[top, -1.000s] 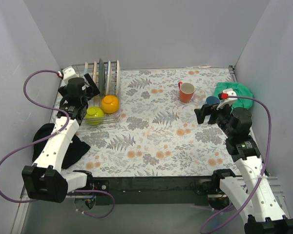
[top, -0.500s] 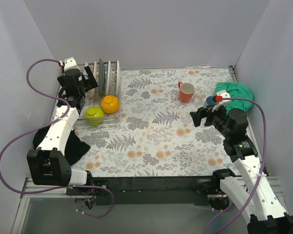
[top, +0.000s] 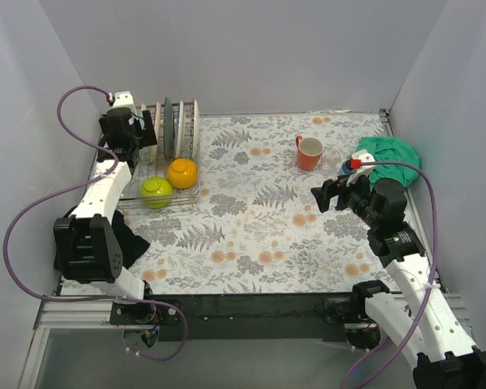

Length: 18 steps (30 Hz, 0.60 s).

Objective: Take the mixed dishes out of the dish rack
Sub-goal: Pick up the plate from the dish rack.

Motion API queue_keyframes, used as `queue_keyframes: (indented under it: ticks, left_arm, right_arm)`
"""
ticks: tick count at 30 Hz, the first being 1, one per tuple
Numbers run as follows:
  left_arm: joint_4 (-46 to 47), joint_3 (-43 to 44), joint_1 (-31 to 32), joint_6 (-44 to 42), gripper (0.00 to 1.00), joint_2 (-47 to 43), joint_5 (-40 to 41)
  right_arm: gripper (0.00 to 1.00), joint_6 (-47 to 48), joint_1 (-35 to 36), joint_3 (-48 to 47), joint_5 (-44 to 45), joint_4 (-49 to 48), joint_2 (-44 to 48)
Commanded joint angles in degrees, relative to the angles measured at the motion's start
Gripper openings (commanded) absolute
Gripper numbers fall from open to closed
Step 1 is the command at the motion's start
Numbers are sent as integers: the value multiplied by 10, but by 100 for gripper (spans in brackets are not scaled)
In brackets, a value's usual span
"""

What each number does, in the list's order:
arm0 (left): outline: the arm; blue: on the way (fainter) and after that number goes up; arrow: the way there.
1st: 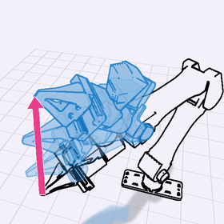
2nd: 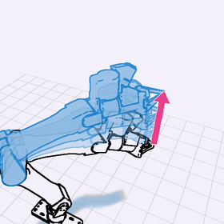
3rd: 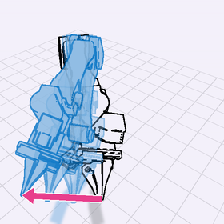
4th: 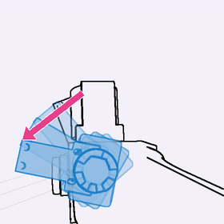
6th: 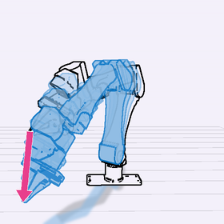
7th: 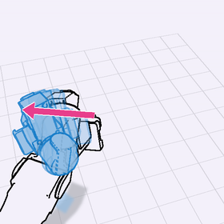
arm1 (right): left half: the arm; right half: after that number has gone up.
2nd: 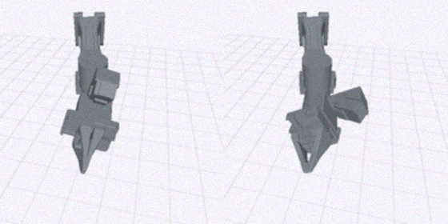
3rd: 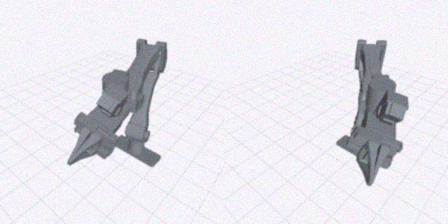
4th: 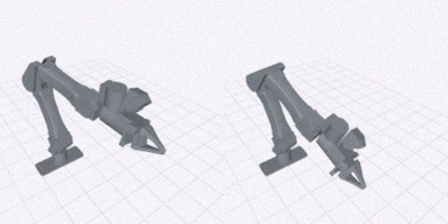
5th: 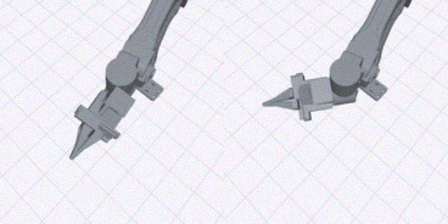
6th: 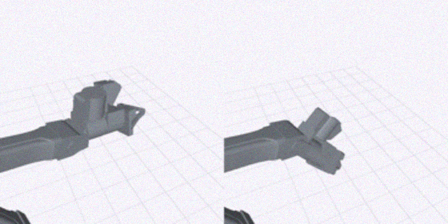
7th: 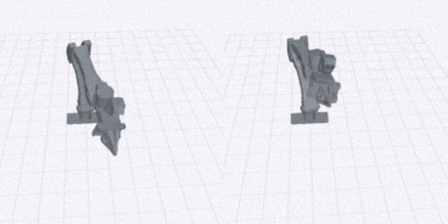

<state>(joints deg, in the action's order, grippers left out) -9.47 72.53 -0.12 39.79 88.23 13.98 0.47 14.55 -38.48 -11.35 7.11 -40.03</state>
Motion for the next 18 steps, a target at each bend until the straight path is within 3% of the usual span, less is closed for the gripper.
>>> queue_keyframes:
  ticks: [1, 10, 18]
  left_arm:
    - [5, 36, -39, -16, 81, 10, -50]
    - [15, 49, -46, -16, 74, 68, -92]
    - [44, 74, -45, -75, 66, 112, -90]
  right_arm:
    - [95, 16, 10, 0, -13, -26, -8]
    - [94, 22, 12, 7, -20, -30, -19]
    - [93, 27, 13, 9, -22, -30, -29]
